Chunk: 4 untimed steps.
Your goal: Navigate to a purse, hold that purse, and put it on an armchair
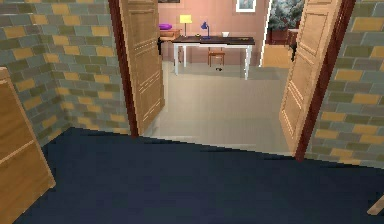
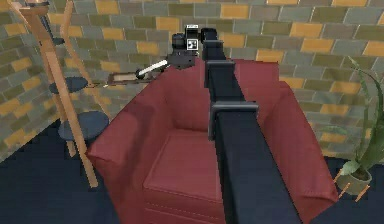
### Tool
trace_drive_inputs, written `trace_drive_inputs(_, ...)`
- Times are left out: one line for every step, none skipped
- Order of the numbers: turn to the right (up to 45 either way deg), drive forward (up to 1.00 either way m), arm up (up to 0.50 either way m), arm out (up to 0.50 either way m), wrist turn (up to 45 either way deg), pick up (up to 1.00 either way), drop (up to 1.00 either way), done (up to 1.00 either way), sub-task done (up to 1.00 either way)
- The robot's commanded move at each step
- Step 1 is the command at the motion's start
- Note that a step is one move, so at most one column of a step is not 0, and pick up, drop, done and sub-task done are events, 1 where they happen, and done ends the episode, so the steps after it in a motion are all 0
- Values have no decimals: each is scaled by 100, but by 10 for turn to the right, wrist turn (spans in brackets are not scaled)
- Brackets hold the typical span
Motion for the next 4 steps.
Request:
trace_drive_inputs(0, 0, 0, 0, 450, 0, 0, 0, 0)
trace_drive_inputs(0, 0, 0, 0, 120, 0, 0, 0, 0)
trace_drive_inputs(0, 0, -30, 0, 0, 0, 0, 0, 0)
trace_drive_inputs(0, 0, -32, 0, 0, 0, 0, 0, 0)
